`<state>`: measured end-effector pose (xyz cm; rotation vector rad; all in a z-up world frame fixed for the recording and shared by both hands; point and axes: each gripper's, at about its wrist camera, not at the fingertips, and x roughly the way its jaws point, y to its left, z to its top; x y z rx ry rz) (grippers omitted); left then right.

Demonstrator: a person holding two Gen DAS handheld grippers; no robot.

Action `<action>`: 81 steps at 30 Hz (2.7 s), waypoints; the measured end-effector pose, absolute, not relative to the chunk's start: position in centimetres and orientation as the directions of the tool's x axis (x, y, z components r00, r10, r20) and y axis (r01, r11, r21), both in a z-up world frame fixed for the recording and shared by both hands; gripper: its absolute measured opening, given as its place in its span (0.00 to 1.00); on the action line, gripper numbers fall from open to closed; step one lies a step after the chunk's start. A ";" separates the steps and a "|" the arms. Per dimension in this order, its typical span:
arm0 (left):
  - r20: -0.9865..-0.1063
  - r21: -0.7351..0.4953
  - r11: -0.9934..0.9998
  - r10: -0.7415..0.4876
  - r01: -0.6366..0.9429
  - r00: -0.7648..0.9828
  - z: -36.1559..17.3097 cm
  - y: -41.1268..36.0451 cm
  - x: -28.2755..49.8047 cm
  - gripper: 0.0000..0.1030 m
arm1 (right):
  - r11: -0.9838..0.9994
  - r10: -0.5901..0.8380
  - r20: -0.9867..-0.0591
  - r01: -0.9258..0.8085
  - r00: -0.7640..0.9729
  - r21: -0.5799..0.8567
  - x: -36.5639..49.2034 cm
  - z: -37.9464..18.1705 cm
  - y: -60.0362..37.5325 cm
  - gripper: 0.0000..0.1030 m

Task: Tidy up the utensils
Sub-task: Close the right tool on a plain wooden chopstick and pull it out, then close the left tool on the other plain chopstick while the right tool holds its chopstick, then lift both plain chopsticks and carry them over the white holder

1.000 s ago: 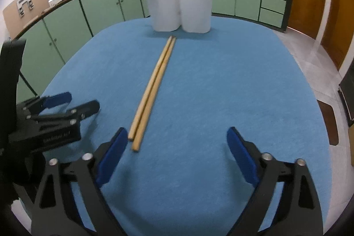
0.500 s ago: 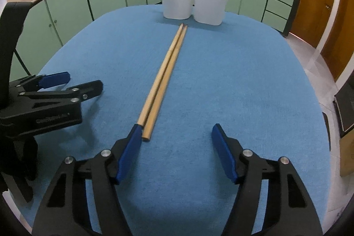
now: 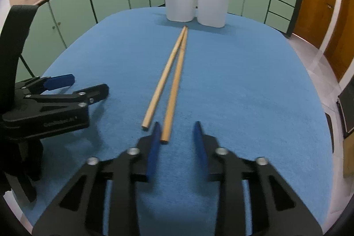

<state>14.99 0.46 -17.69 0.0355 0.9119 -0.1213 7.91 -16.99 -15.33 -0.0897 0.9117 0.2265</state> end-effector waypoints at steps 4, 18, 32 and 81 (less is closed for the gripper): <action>-0.792 -0.014 0.992 -0.085 0.122 0.605 -17.7 0.4 15.0 0.81 | 0.970 0.176 -0.790 -0.241 0.587 0.037 7.9 -15.2 -16.9 0.07; -0.782 -0.035 0.982 -0.143 0.186 0.606 -17.1 -2.7 14.0 0.81 | 0.994 0.104 -0.782 -0.088 0.614 0.063 8.2 -15.2 -22.1 0.06; -0.790 -0.023 0.972 -0.160 0.232 0.592 -17.7 -7.2 13.5 0.79 | 0.996 0.091 -0.779 -0.042 0.620 0.083 8.6 -15.5 -25.1 0.06; -0.679 -0.010 0.977 -0.163 0.213 0.716 -11.7 -6.4 11.7 0.06 | 0.992 0.118 -0.687 -0.121 0.717 0.045 6.7 -11.0 -24.1 0.06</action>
